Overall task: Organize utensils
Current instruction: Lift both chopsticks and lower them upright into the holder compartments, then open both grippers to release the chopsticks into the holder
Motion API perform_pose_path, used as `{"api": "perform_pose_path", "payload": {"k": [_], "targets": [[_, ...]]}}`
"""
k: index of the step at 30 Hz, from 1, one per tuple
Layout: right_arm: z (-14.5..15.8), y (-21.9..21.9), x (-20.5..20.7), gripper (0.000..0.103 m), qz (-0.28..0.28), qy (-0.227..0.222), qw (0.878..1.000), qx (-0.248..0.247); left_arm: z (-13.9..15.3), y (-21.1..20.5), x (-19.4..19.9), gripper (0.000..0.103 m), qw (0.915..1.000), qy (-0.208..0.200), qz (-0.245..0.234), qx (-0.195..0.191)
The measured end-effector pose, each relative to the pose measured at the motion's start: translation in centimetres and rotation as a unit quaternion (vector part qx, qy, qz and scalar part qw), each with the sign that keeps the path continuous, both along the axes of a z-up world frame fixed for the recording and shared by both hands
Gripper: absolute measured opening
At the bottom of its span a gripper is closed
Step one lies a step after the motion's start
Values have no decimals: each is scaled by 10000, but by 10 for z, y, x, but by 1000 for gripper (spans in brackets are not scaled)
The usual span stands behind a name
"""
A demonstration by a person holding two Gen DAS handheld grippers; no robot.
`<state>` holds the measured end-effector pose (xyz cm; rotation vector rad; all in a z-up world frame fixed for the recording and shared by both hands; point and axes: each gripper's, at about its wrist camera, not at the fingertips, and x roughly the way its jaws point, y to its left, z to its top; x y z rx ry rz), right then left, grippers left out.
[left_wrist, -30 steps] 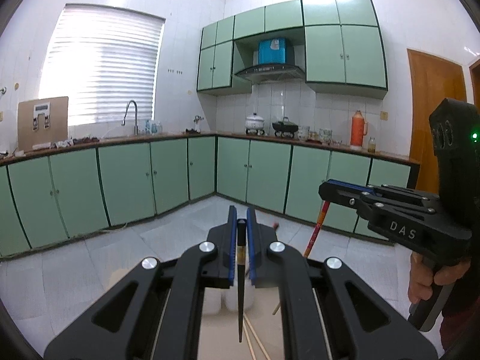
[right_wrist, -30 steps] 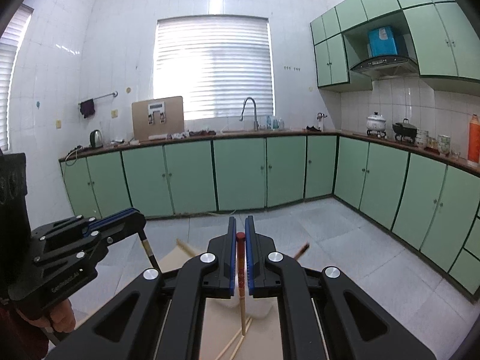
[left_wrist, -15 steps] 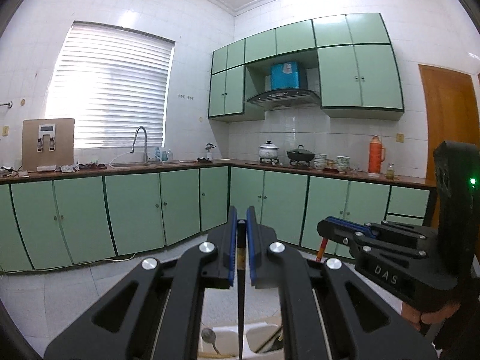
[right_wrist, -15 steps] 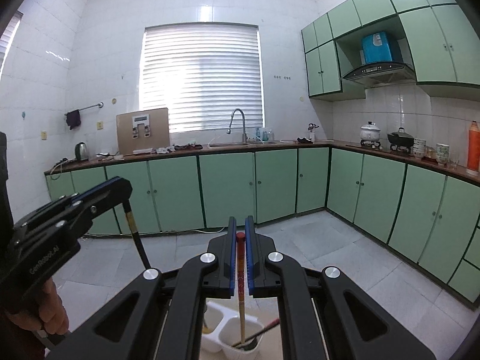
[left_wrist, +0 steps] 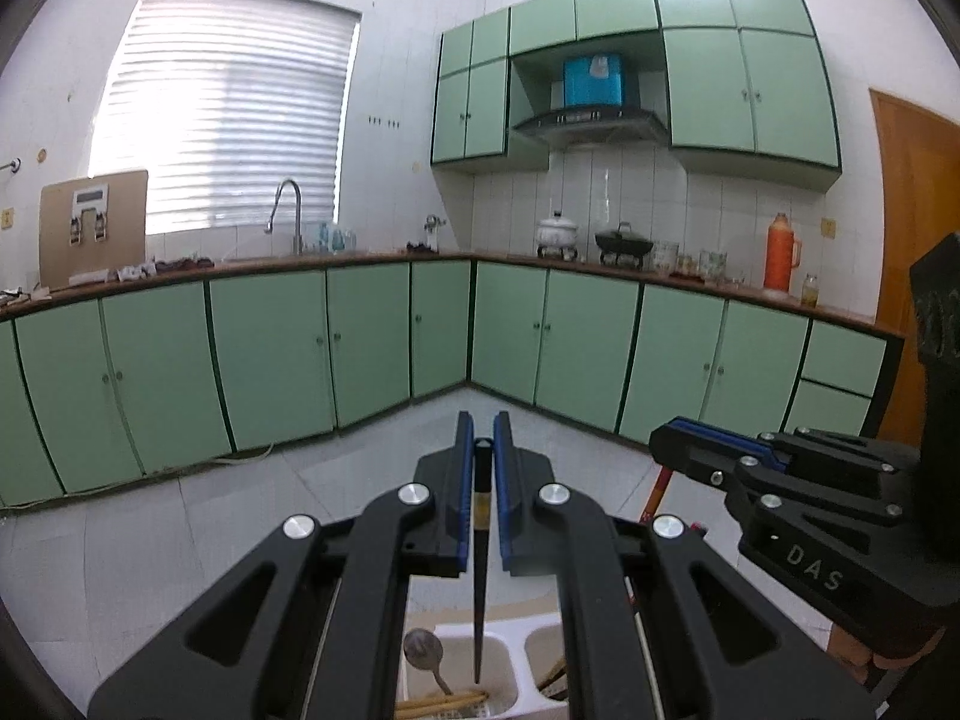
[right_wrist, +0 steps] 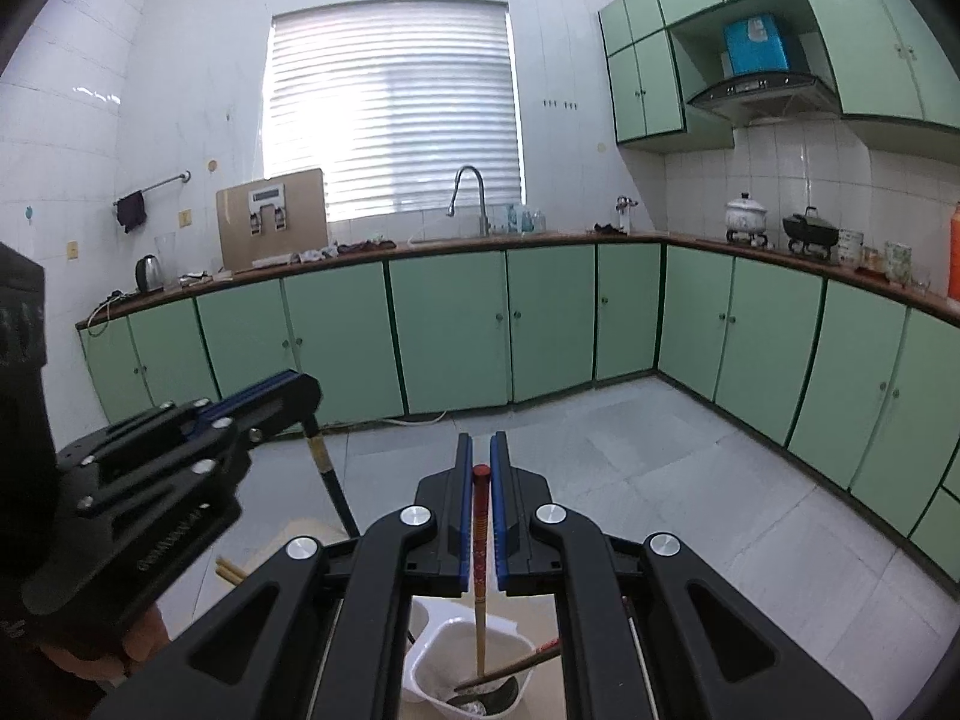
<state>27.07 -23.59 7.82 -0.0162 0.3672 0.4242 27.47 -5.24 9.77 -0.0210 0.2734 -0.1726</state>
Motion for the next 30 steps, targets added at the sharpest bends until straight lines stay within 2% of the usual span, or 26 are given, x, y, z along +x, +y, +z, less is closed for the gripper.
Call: {"api": "perform_pose_path", "payload": {"k": [7,9,11,15,16,23,24,26,30], "targets": [[-23,0,3,7,15,272,9995,-154,-26,8,7,7,9994,345,29,78],[-25,-2,1,13,-11,281,9995,-138,-31,10,5,13,9992,385,51,87],[-25,-6,-4,24,-56,254,9996,-90,-34,13,1,29,9992,393,93,76],[-18,-17,-18,39,-179,72,9998,24,-32,19,-14,39,9995,275,108,87],[-16,-20,-21,44,-209,38,9998,59,-31,21,-20,46,9996,222,128,94],[-15,-38,-56,57,-430,-143,9987,237,-30,27,-68,82,9994,-101,327,10],[-16,-39,-62,58,-428,-140,9986,274,-31,27,-75,84,9993,-123,344,18],[-20,-43,-73,65,-456,-146,9983,327,-35,29,-89,88,9993,-123,362,35],[-27,-48,-97,75,-509,-137,9975,465,-44,32,-112,90,9993,-53,361,4]]}}
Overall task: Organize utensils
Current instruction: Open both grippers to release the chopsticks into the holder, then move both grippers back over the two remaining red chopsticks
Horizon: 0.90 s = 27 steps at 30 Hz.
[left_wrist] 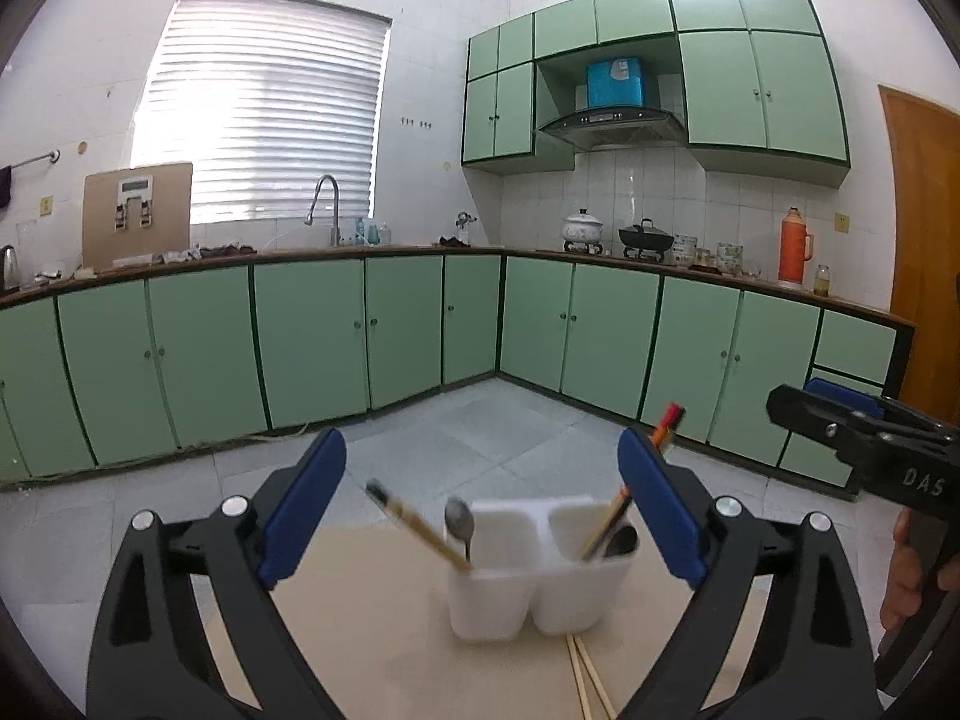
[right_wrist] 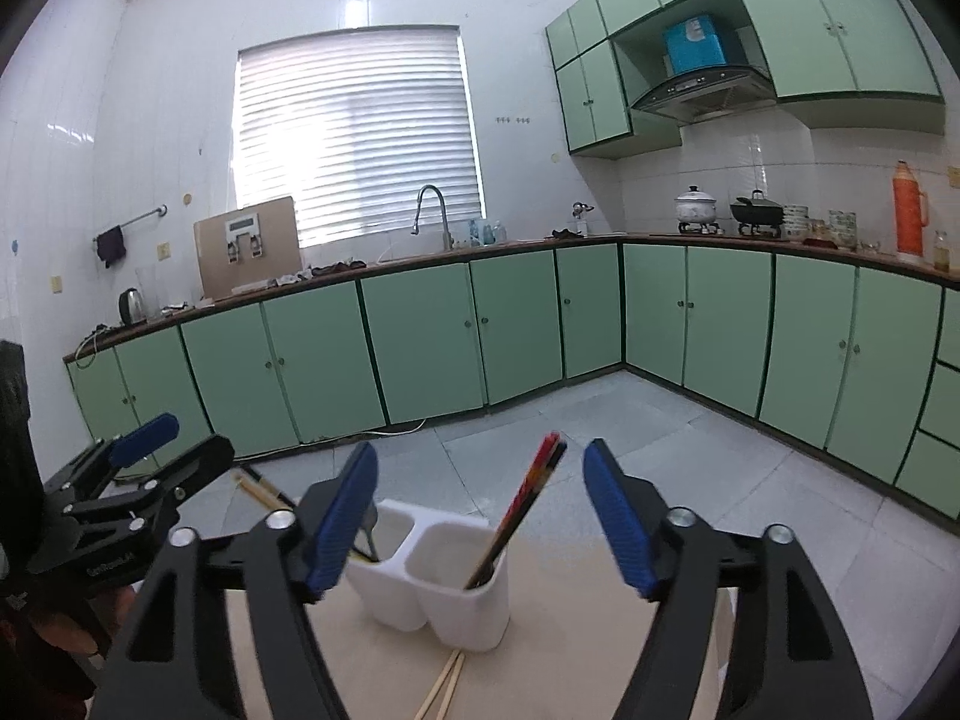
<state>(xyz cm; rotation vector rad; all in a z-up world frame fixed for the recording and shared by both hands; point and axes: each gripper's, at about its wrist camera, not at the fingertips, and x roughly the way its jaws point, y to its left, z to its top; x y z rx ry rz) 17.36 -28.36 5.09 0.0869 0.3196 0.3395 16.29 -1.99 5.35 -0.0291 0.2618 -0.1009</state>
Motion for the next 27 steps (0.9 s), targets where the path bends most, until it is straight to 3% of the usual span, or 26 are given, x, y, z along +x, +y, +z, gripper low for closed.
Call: {"api": "perform_pose_path", "payload": {"k": [6,14,27], "targets": [[-12,-4,-29,86,30,155,9997,174,-14,2,-29,93,9998,186,-24,46],[-37,0,-68,97,23,298,9996,-8,-32,4,-64,93,9988,481,-54,87],[-80,1,-102,97,-73,664,9977,-122,-72,1,-105,95,9959,879,-1,232]]}}
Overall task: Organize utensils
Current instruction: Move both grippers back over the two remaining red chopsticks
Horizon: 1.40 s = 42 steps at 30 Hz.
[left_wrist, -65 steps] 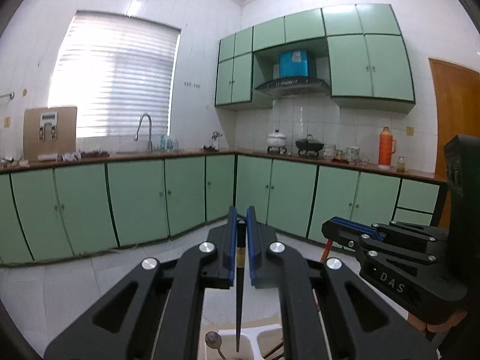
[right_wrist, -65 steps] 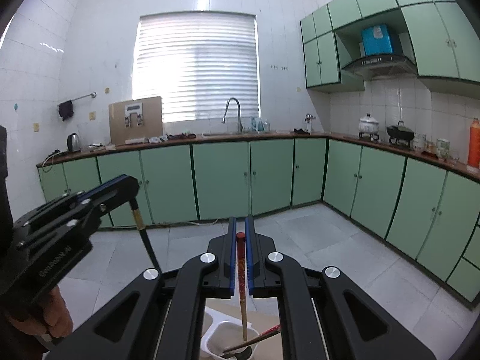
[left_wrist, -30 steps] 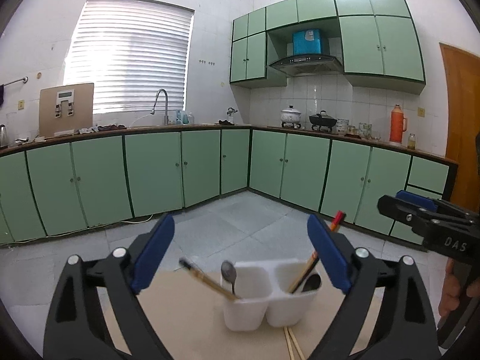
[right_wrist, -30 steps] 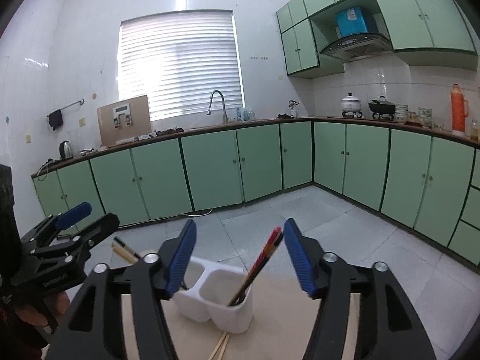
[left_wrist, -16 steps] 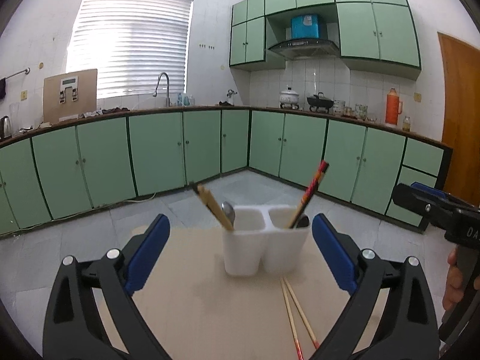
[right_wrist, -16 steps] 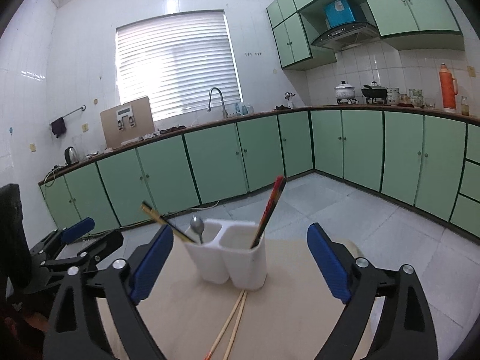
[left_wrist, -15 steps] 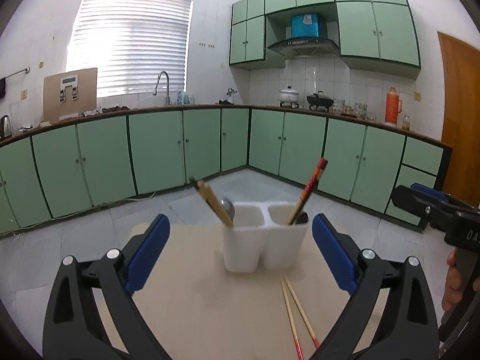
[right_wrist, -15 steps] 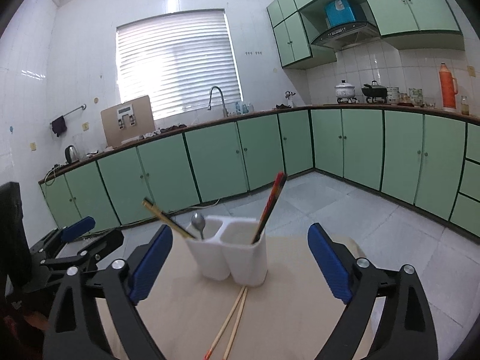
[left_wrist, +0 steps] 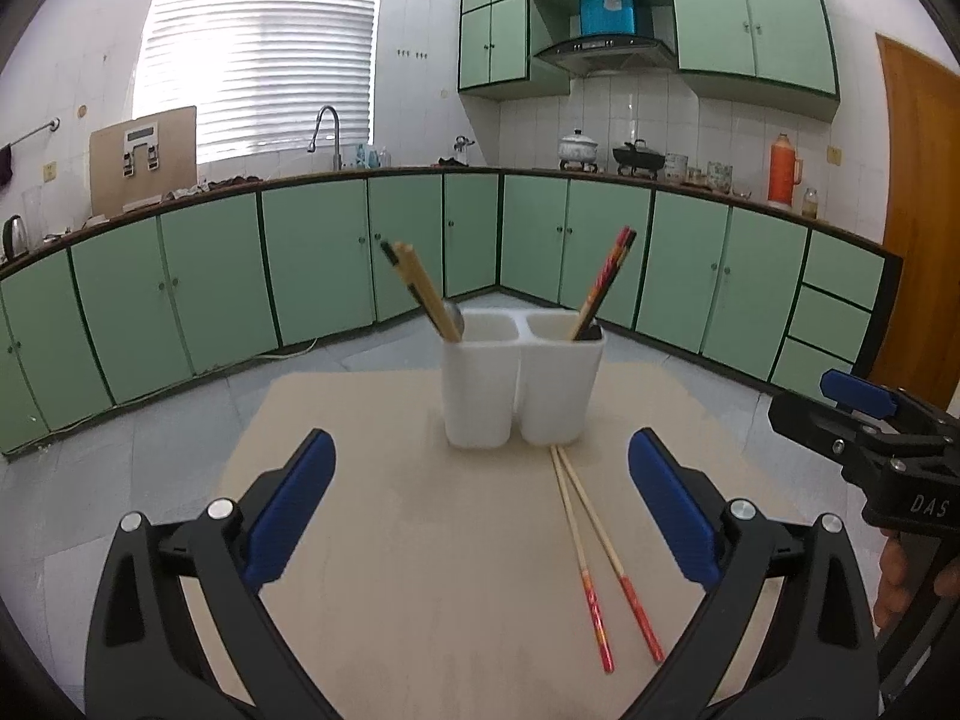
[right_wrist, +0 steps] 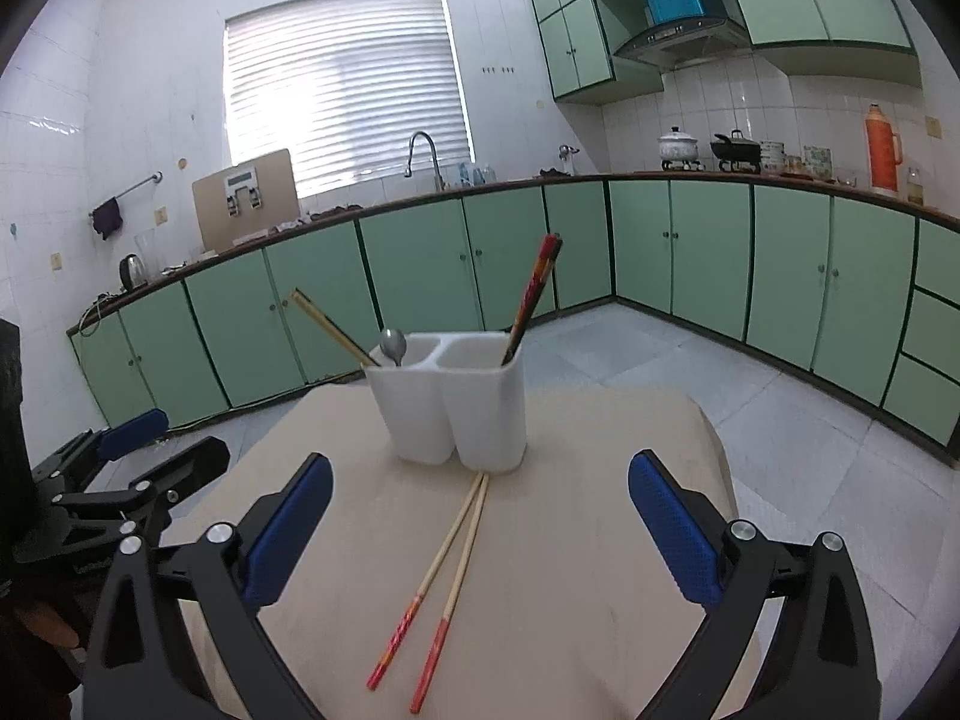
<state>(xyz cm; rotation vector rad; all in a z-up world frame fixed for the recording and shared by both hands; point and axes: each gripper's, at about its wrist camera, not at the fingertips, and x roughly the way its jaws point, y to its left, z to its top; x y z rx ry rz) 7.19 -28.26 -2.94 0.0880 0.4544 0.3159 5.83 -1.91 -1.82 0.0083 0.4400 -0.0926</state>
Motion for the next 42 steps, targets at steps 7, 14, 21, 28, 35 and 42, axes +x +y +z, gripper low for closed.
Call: {"api": "perform_pose_path", "payload": {"k": [7,14,21,28,35,42], "targets": [[-21,2,-16,97,-23,159,9998,-114,-15,2,-14,95,9998,158,43,83],[-47,7,-27,96,-186,369,9990,-192,-37,1,-20,95,9992,322,113,225],[-72,20,-38,79,-264,562,9973,-385,-55,1,-24,95,9979,548,142,328],[-101,38,-44,57,-109,1012,9930,-594,-72,12,-25,95,9954,878,233,293],[-110,48,-45,46,2,1241,9903,-620,-84,14,-27,95,9937,1050,248,292],[-121,56,-45,38,27,1470,9870,-652,-86,17,-27,95,9934,1083,278,244]]}}
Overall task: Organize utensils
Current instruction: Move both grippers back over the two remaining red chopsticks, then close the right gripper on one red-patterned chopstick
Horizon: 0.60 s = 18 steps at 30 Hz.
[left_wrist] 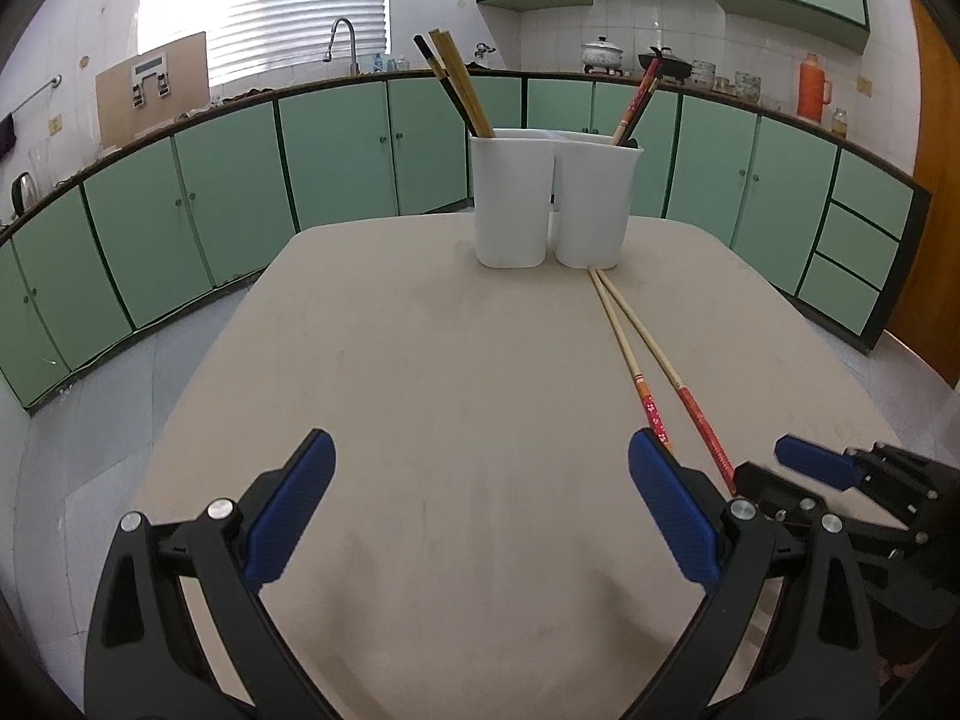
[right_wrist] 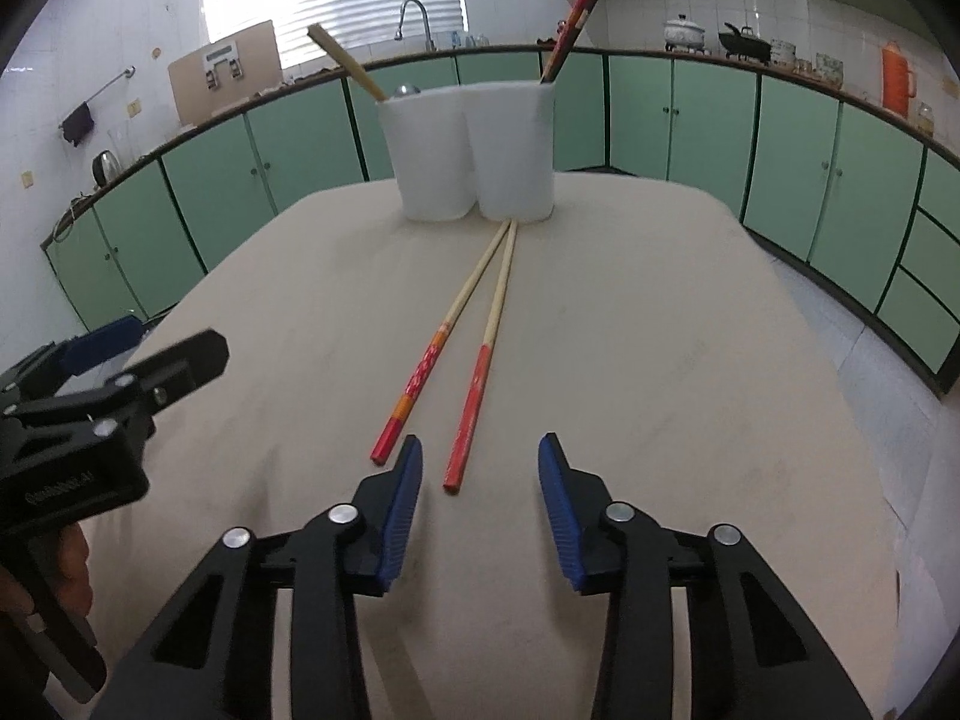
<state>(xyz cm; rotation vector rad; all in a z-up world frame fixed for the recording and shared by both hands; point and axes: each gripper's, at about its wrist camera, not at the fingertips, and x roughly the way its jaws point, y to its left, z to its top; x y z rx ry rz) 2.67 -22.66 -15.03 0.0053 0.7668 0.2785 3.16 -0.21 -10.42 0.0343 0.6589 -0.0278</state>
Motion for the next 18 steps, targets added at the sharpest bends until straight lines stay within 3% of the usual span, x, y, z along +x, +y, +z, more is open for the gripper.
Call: {"api": "perform_pose_path", "payload": {"k": [13,18], "targets": [[-6,10,5,28,8,217,9996,-161,-1,0,2,95,10000,11,17,-82],[-6,13,6,19,-13,228,9994,-274,-2,-3,3,95,10000,27,2,-73]]}}
